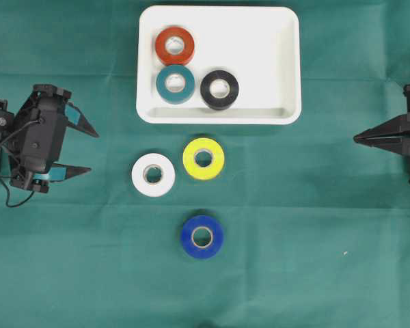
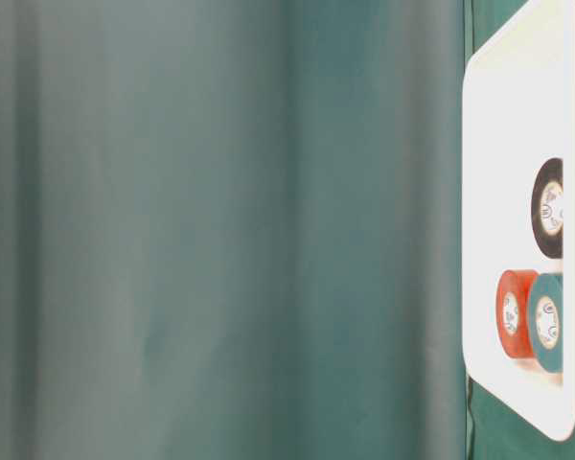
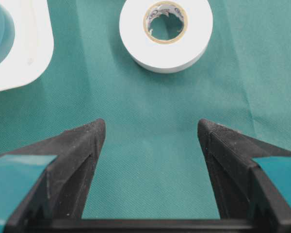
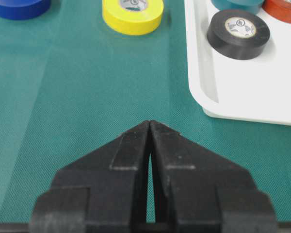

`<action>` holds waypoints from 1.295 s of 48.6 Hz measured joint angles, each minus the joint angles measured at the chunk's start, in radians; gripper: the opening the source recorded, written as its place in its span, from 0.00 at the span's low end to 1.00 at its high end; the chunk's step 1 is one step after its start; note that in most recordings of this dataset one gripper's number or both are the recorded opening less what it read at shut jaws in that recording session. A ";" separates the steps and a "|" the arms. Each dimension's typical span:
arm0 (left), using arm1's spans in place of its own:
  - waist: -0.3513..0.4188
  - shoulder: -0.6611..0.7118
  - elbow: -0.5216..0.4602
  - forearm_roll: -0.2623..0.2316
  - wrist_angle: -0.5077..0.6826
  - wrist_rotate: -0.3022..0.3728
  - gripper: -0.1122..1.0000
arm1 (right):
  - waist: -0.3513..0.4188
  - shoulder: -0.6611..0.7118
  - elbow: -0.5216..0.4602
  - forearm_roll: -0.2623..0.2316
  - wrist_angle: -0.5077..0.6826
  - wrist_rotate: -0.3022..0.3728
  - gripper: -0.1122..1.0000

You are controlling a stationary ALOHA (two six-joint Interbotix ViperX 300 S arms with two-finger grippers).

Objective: Put the tape into the white case with the left arm.
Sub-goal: 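Move the open left gripper down over the blue tape roll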

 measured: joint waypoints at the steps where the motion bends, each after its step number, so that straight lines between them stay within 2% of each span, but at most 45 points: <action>1: 0.000 0.002 0.000 0.000 0.002 0.000 0.78 | 0.000 -0.002 0.000 -0.002 0.000 0.000 0.02; 21: -0.092 -0.002 0.012 0.000 0.003 -0.003 0.78 | 0.000 -0.002 0.000 -0.002 0.002 0.000 0.02; 42: -0.112 0.009 0.002 0.000 0.002 -0.005 0.78 | 0.000 -0.002 0.000 -0.002 0.002 0.000 0.02; 52: -0.155 0.115 -0.046 0.000 -0.008 -0.005 0.78 | 0.000 -0.002 0.000 -0.002 0.002 0.000 0.02; 63: -0.206 0.293 -0.170 0.000 -0.015 -0.005 0.78 | 0.000 -0.002 0.000 -0.002 0.000 0.000 0.02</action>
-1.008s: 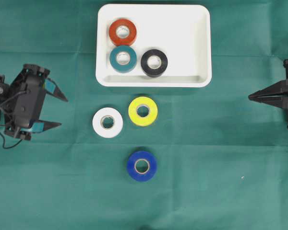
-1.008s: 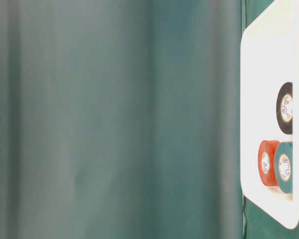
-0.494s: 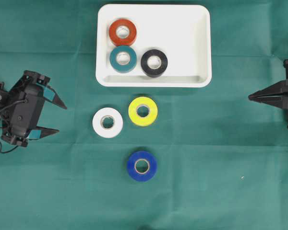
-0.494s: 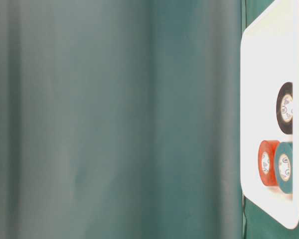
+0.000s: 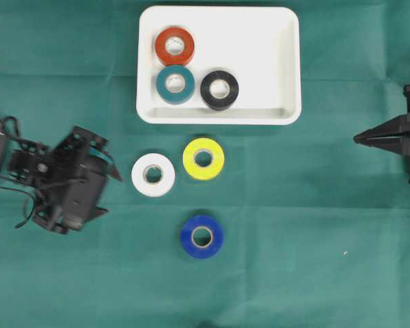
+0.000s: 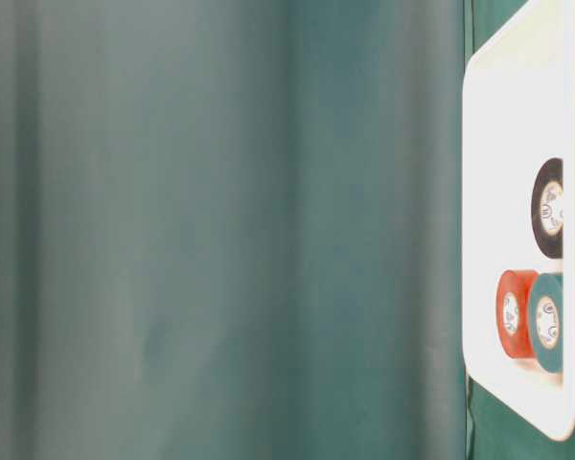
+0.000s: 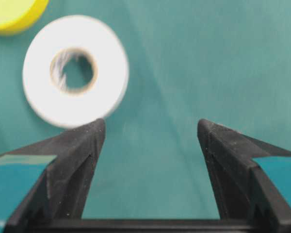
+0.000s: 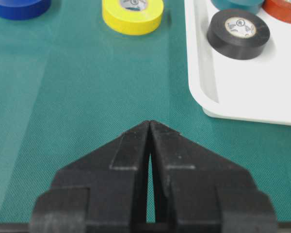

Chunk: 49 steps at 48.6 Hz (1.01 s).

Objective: Put the tape into the white case with the left arm.
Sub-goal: 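Move the open left gripper down over the blue tape roll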

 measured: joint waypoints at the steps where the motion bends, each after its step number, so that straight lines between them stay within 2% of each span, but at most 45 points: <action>1: -0.005 0.017 -0.014 0.000 0.002 0.000 0.78 | 0.000 0.000 0.000 0.000 0.000 0.000 0.02; 25: -0.064 0.310 -0.310 0.000 0.015 0.002 0.78 | 0.000 0.000 0.000 0.000 0.000 0.000 0.02; 38: -0.077 0.440 -0.486 0.000 0.101 0.005 0.78 | 0.000 0.000 0.000 0.000 0.002 0.000 0.02; 49: -0.086 0.525 -0.586 0.000 0.143 0.003 0.78 | 0.000 -0.002 0.000 0.000 0.000 0.000 0.02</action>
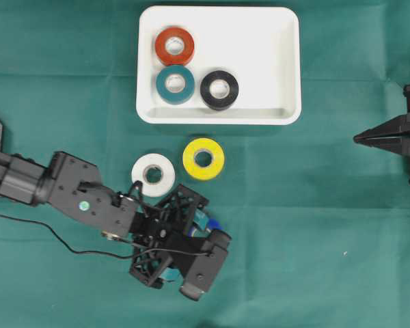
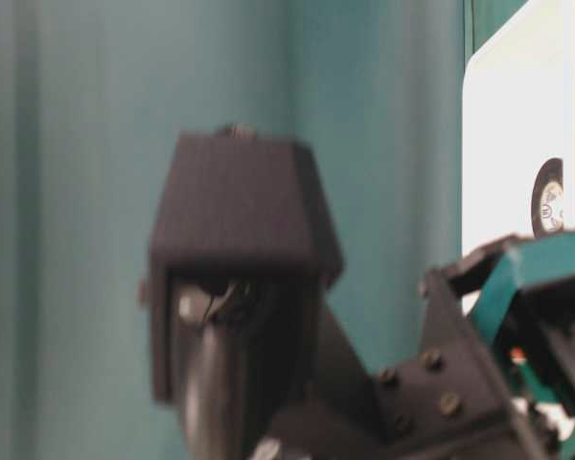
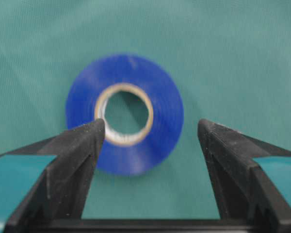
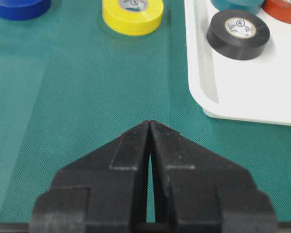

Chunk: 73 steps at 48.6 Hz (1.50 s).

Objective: Put the tape into the white case with the left arm.
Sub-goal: 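Move the open left gripper down over the blue tape roll, then close the left gripper on the blue tape roll and lift it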

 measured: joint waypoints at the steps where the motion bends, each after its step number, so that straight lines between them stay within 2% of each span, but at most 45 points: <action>1: 0.000 0.008 -0.008 0.000 0.000 0.000 0.78 | 0.000 0.002 -0.002 -0.002 0.002 -0.002 0.02; 12: -0.003 0.058 -0.037 0.000 0.005 -0.002 0.78 | 0.000 0.000 0.000 -0.017 -0.002 0.000 0.02; 57: -0.012 0.112 -0.038 0.000 0.002 -0.003 0.77 | 0.000 0.000 0.003 -0.017 -0.005 0.000 0.02; 60: -0.012 0.112 -0.038 0.000 0.002 -0.003 0.73 | 0.000 0.002 0.003 -0.017 -0.006 0.000 0.02; 62: -0.012 0.110 -0.038 -0.002 0.002 -0.003 0.67 | 0.002 0.000 0.003 -0.017 -0.006 0.000 0.02; 69: -0.012 0.112 -0.038 -0.002 0.000 -0.002 0.34 | 0.000 0.000 0.003 -0.017 -0.006 0.000 0.02; 73: -0.012 0.112 -0.038 -0.002 0.000 -0.003 0.33 | 0.000 0.000 0.003 -0.017 -0.008 0.000 0.02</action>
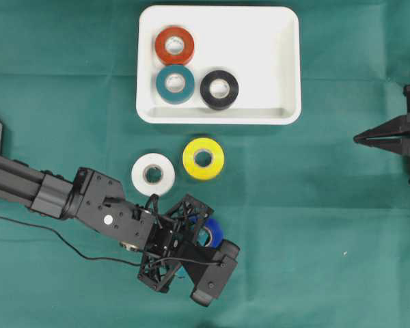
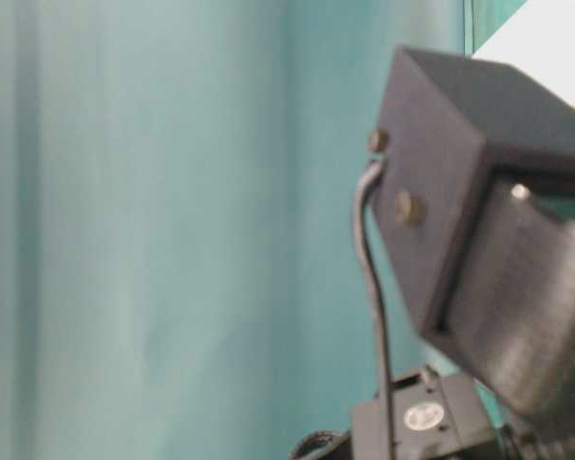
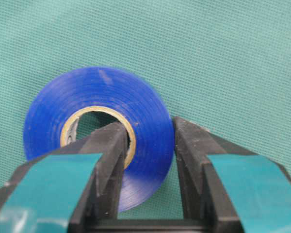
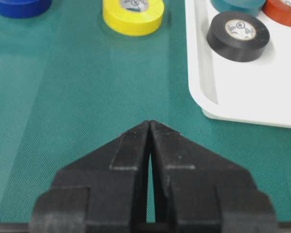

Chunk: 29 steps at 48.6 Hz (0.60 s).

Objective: Put the tape into the white case with the left arm.
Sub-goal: 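Close the left gripper on the blue tape roll and lift it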

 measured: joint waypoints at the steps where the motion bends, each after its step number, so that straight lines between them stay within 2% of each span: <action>1: 0.000 -0.002 0.000 0.002 0.000 0.000 0.33 | 0.000 0.000 0.000 0.000 0.000 0.000 0.02; 18: -0.009 -0.028 0.000 0.000 0.026 0.002 0.33 | 0.000 0.002 0.000 0.000 0.000 0.000 0.02; 29: -0.015 -0.112 0.002 0.002 0.107 0.002 0.33 | 0.000 0.000 0.003 0.000 -0.002 0.000 0.02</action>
